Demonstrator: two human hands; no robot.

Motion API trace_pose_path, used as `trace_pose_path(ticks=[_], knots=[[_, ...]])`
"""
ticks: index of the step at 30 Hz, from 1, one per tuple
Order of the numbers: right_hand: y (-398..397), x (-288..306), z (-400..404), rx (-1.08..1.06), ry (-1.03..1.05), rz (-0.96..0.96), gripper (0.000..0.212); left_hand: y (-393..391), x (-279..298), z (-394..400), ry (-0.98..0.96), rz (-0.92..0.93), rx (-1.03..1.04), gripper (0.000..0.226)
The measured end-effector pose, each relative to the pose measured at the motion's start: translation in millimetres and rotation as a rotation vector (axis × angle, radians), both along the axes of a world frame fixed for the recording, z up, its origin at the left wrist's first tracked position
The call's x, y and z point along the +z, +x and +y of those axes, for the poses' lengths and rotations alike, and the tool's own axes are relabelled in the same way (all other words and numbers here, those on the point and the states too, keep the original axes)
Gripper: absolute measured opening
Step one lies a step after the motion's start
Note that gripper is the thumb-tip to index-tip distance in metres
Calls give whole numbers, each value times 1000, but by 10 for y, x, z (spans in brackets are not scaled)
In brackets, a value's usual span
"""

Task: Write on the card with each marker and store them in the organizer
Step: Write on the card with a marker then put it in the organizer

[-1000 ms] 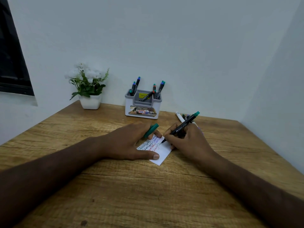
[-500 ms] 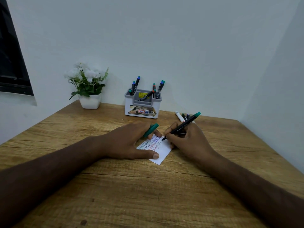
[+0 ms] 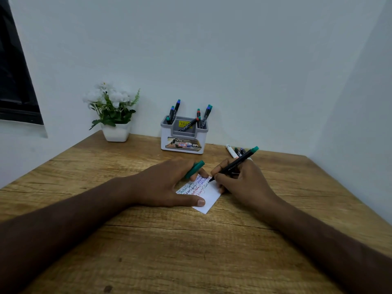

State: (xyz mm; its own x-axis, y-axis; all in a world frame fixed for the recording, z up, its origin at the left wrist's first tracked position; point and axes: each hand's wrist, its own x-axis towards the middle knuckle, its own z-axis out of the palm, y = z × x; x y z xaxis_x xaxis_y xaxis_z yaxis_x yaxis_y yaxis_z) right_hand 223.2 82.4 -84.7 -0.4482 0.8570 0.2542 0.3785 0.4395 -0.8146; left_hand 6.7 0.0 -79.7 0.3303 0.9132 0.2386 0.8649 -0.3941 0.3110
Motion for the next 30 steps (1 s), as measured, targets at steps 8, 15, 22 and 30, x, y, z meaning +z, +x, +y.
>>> trace_pose_path(ticks=[8,15,22,30], knots=[[5,10,16,-8,-50,32,11,8,9,3,-13,7,1,35],[5,14,33,-15,-79,56,10,-19,-18,29,-14,28,17,37],[3,13,32,-27,-120,88,8,-13,-12,32,-32,32,17,35],[49,38,6,-95,-66,214,4,-6,14,-2,-18,25,7,35]])
